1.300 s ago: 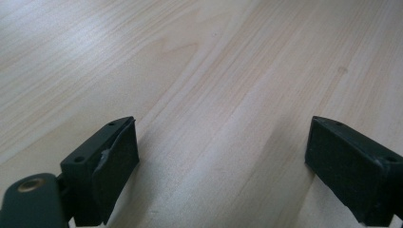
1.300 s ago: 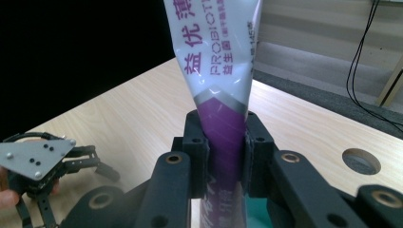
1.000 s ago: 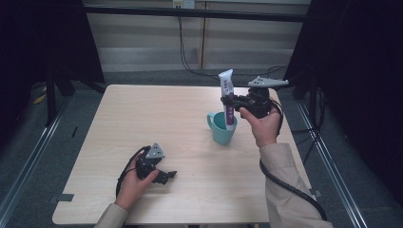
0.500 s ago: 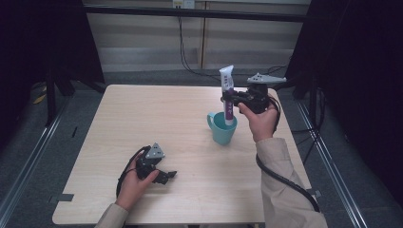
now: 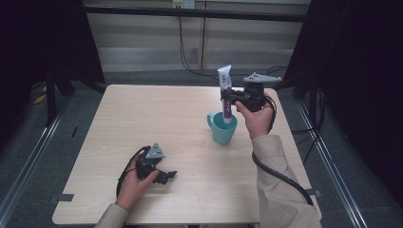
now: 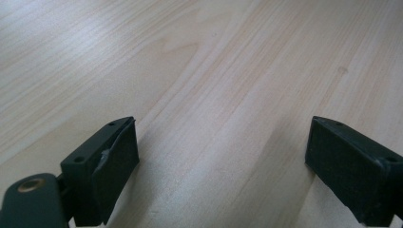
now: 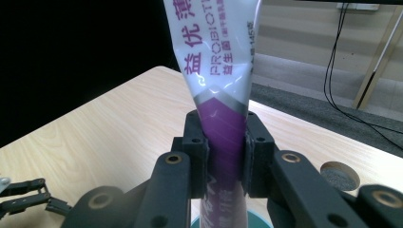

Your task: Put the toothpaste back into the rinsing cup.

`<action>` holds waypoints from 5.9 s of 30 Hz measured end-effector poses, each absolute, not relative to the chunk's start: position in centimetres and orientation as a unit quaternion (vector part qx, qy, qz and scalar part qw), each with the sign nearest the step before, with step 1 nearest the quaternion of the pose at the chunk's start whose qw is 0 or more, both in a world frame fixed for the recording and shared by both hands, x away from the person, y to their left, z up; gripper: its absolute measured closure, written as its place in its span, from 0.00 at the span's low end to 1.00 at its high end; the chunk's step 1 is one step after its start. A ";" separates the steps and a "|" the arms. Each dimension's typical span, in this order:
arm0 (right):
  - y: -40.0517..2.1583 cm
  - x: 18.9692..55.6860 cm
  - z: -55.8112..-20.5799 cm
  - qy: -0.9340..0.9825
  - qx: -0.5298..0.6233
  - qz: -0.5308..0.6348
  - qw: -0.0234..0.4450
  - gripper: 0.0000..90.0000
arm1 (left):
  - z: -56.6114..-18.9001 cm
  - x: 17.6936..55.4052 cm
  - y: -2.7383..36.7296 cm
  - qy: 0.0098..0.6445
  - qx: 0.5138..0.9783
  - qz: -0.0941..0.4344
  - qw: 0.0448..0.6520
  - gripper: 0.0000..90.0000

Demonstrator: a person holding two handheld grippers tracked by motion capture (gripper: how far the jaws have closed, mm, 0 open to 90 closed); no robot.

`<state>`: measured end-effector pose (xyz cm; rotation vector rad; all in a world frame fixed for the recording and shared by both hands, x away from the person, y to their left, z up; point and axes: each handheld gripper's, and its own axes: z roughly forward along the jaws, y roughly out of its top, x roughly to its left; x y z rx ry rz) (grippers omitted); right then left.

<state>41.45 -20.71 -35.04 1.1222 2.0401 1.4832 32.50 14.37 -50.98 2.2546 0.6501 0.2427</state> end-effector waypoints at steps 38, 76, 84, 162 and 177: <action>-20.8 42.2 -41.5 0.732 0.428 0.501 0.171 0.83 | -50.9 32.5 14.4 0.253 0.886 0.096 0.376 0.11; -20.8 42.1 -44.2 0.739 0.443 0.482 0.161 0.82 | -50.9 32.5 14.4 0.254 0.885 0.098 0.377 0.11; -21.0 42.2 -43.7 0.740 0.442 0.480 0.163 0.79 | -50.9 32.4 14.4 0.255 0.885 0.098 0.377 0.11; -23.0 35.7 -40.9 0.795 0.390 0.436 0.161 0.21 | -50.9 32.4 14.4 0.254 0.885 0.098 0.377 0.11; -24.5 33.6 -42.5 0.806 0.388 0.426 0.140 0.18 | -50.9 32.4 14.4 0.255 0.885 0.098 0.377 0.11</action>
